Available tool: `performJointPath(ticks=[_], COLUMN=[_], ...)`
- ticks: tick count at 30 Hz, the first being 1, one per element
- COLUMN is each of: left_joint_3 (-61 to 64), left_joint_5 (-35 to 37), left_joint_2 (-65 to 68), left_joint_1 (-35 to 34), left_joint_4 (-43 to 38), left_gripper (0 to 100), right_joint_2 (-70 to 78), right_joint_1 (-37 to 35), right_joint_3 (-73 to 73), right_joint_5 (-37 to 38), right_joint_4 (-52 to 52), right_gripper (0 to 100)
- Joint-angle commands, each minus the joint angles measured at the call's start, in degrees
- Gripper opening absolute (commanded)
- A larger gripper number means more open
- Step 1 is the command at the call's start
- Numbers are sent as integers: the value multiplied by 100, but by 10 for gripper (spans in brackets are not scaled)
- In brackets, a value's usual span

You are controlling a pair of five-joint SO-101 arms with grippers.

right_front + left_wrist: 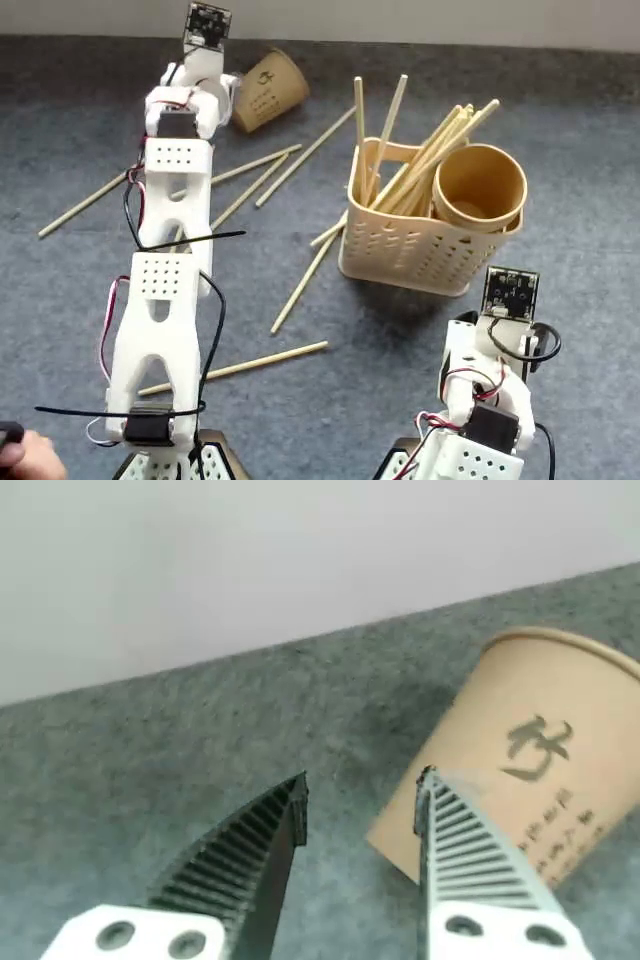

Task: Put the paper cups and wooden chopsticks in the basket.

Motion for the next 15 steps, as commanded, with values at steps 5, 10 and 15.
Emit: performJointPath(ticks=[5,10,15], left_joint_3=[-330,-356,-400], left_joint_5=[70,70,-325], left_joint_2=[242,215,198], left_joint_1=[75,-84,-734], left_joint_4=[774,2576,3982], left_gripper=[181,181,98], right_joint_2=[-31,-31,-31], right_joint_1=[-48,-48,-48], right_joint_3=[576,576,576], right_joint_5=[88,88,88], right_joint_4=[-127,-127,-127], right_gripper=[336,336,336])
